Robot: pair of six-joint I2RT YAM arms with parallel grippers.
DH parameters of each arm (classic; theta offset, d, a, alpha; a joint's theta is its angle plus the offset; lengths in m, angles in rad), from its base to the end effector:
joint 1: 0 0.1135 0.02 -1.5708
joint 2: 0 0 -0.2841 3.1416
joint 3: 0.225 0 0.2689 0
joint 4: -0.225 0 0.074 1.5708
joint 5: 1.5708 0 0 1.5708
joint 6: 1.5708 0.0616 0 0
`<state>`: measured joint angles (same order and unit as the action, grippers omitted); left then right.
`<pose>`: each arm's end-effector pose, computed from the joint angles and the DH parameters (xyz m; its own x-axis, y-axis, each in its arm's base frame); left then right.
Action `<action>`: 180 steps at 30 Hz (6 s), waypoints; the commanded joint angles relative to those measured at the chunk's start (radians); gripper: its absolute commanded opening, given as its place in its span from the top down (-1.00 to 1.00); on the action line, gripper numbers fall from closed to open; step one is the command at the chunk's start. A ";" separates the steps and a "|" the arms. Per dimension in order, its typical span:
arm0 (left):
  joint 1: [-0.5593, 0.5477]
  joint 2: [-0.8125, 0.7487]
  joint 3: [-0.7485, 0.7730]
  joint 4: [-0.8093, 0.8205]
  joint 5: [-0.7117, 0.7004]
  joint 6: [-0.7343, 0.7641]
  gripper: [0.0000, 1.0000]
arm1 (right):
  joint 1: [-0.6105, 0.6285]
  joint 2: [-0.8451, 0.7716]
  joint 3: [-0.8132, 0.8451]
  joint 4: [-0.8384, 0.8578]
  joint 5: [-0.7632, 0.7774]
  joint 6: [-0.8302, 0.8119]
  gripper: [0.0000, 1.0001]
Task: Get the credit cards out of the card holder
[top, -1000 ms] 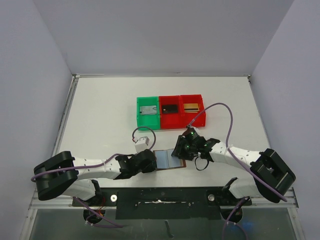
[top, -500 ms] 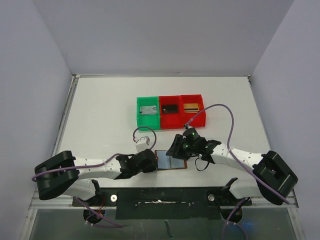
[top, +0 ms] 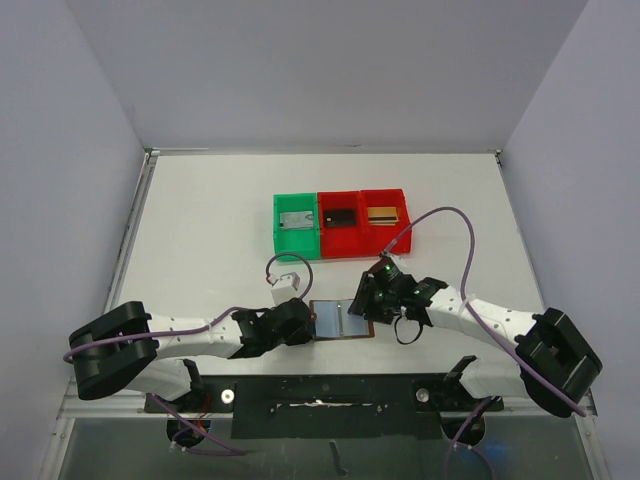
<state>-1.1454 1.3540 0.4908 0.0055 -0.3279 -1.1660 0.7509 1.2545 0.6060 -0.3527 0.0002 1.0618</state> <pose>0.1260 -0.2299 0.1307 -0.8357 -0.2642 -0.4815 0.0185 0.8627 -0.5054 0.1827 0.1705 0.1588 -0.8957 0.3585 -0.2629 0.2052 0.8580 0.4708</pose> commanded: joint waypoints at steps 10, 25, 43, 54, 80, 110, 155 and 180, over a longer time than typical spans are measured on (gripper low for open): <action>-0.001 -0.006 0.022 0.027 0.000 0.008 1.00 | 0.037 0.072 0.065 -0.027 0.049 -0.024 0.11; -0.001 0.003 0.027 0.031 0.006 0.013 1.00 | 0.044 0.077 0.014 0.211 -0.138 -0.019 0.08; -0.001 0.004 0.025 0.034 0.009 0.011 1.00 | 0.024 0.147 0.020 0.446 -0.328 -0.008 0.07; -0.002 -0.054 -0.011 0.007 -0.008 -0.019 0.98 | 0.024 0.245 0.043 0.605 -0.447 0.027 0.09; -0.013 -0.357 -0.008 0.039 0.025 0.032 0.19 | -0.058 -0.058 -0.024 0.112 -0.049 -0.037 0.29; 0.153 0.127 -0.057 0.541 0.381 -0.037 0.29 | -0.055 -0.022 -0.142 0.190 -0.085 0.026 0.51; 0.199 0.169 -0.100 0.526 0.408 -0.081 1.00 | -0.063 0.006 -0.142 0.193 -0.108 0.006 0.52; 0.199 0.155 -0.063 0.491 0.409 -0.049 0.97 | -0.063 0.081 -0.053 0.182 -0.120 -0.059 0.46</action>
<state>-0.9535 1.5330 0.3973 0.5030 0.0902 -1.2438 0.6933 1.2942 0.5415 -0.1497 -0.1402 1.0050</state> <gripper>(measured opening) 0.007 0.268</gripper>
